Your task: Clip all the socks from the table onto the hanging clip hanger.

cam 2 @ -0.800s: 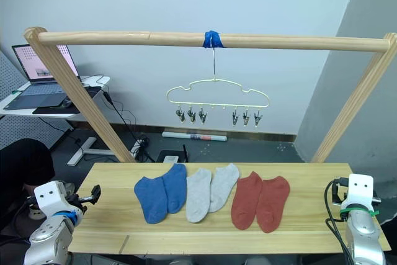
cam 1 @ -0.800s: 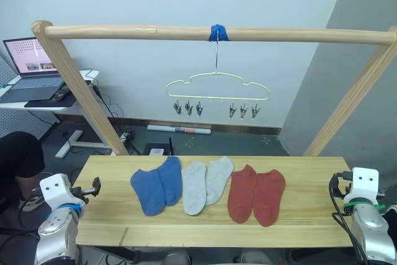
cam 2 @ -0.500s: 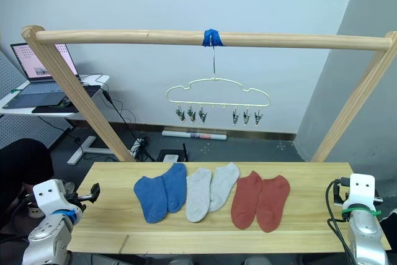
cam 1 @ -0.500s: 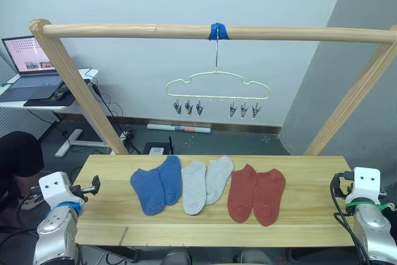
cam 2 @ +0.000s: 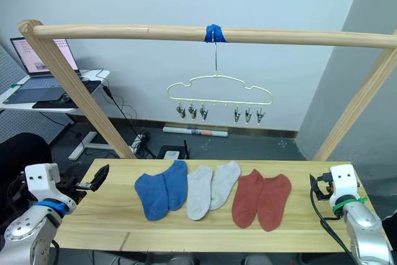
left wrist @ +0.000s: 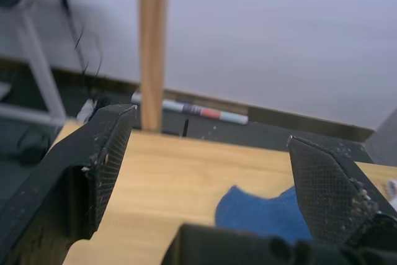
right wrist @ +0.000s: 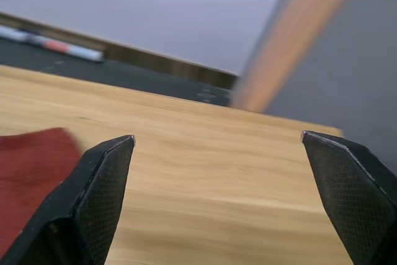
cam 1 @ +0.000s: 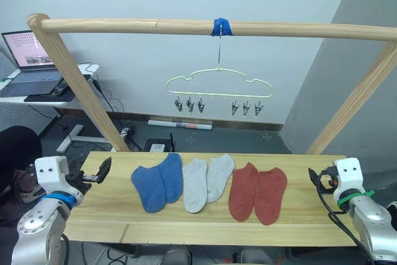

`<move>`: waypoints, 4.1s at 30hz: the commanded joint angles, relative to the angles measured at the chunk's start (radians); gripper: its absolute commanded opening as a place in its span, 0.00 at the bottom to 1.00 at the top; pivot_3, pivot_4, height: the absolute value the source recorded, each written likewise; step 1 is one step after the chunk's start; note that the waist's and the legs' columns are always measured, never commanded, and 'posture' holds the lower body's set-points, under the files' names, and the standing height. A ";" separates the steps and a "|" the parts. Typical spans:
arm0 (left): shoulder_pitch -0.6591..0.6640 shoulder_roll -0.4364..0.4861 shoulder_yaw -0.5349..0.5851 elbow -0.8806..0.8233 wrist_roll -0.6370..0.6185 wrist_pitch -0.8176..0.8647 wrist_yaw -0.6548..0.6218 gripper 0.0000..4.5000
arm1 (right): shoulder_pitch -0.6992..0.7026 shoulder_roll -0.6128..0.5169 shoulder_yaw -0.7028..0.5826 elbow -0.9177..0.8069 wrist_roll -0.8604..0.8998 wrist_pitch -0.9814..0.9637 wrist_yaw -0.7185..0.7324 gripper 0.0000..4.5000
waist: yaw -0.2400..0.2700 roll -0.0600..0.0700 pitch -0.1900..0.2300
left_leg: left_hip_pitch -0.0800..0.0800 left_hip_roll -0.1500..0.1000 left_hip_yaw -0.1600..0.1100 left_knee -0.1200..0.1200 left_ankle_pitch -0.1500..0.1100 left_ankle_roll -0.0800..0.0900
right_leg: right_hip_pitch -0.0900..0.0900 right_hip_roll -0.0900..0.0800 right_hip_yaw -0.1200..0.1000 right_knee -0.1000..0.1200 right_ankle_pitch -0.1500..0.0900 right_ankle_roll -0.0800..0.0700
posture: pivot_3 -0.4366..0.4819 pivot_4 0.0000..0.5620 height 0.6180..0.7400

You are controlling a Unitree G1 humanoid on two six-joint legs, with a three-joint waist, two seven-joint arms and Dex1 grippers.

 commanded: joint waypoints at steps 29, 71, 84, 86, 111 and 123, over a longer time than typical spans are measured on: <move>-0.529 -0.174 -0.318 0.162 0.120 -0.095 -0.015 0.74 | -0.391 0.014 0.277 -0.517 0.294 0.240 0.248 1.00 | -0.008 -0.006 0.016 | -0.018 -0.001 -0.008 0.003 0.000 0.000 | -0.010 0.000 -0.009 -0.004 0.003 -0.003 | 0.42 0.14 1.00; -0.721 -0.227 -0.318 0.338 0.146 -0.196 0.042 0.42 | -0.429 0.033 0.315 -0.551 0.293 0.242 0.254 1.00 | -0.029 -0.011 0.102 | -0.029 -0.001 -0.010 0.007 0.001 0.000 | -0.020 0.000 -0.012 0.004 0.004 -0.003 | 0.39 0.31 1.00; -0.744 -0.231 -0.320 0.321 0.136 -0.186 0.041 0.42 | -0.424 0.029 0.318 -0.547 0.286 0.239 0.258 1.00 | -0.030 -0.011 0.102 | -0.029 -0.001 -0.010 0.007 0.001 0.000 | -0.021 0.000 -0.012 0.004 0.004 -0.003 | 0.38 0.31 1.00; -0.746 -0.234 -0.321 0.320 0.135 -0.185 0.042 0.42 | -0.424 0.029 0.316 -0.547 0.288 0.241 0.257 1.00 | -0.030 -0.011 0.102 | -0.029 -0.001 -0.010 0.007 0.001 0.000 | -0.021 0.000 -0.012 0.003 0.004 -0.003 | 0.38 0.31 1.00; -0.754 -0.211 -0.326 0.300 0.137 -0.123 0.033 0.00 | -0.258 -0.042 0.294 -0.429 0.146 0.204 0.207 1.00 | -0.030 -0.011 0.103 | -0.029 -0.001 -0.009 0.007 0.001 0.000 | -0.021 0.000 -0.011 0.003 0.004 -0.003 | 0.38 0.32 1.00; -0.752 -0.181 -0.321 0.232 0.098 0.011 -0.012 0.00 | -0.239 -0.117 0.299 -0.039 -0.018 0.224 0.162 1.00 | -0.043 -0.011 0.107 | -0.028 -0.001 -0.008 0.007 0.001 0.000 | -0.021 0.000 -0.010 0.004 0.004 -0.003 | 0.38 0.34 1.00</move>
